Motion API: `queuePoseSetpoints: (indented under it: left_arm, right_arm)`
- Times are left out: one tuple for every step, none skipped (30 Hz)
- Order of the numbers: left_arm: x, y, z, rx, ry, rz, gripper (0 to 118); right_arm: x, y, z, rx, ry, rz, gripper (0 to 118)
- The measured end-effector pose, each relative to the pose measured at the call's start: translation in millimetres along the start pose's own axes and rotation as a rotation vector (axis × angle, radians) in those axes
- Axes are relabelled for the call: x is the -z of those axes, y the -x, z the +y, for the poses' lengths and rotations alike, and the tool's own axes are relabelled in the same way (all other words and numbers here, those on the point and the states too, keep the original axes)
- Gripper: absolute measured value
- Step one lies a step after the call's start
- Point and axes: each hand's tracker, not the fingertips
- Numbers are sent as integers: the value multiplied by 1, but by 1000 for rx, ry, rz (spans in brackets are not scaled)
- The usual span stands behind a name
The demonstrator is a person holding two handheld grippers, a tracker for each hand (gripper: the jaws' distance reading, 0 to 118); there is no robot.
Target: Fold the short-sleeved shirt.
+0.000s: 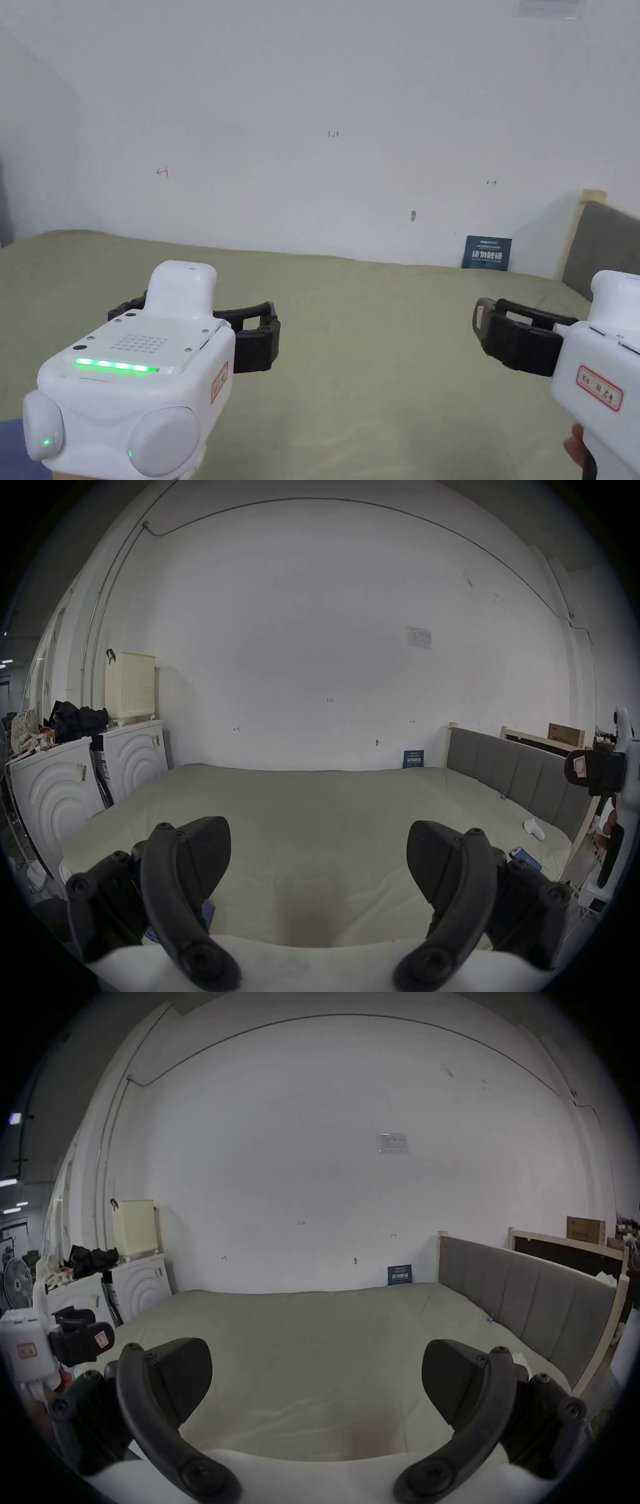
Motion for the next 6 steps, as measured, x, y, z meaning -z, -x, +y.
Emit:
queuePoseSetpoints:
  left_arm:
    - [1,0,0,1,3,2,108]
    - [3,1,0,2,5,3,108]
    - [5,1,0,4,5,3,108]
    - [6,2,0,5,8,4,108]
    - [8,3,0,4,11,7,108]
    - [10,3,0,1,14,12,108]
  right_arm:
    - [2,-4,0,26,7,5,118]
    - [5,-7,1,46,13,17,118]
    - [7,-10,1,55,22,18,118]
    - [10,-12,-1,53,16,12,118]
    - [12,-13,-2,53,12,10,118]
    - [12,-15,-4,49,-9,16,118]
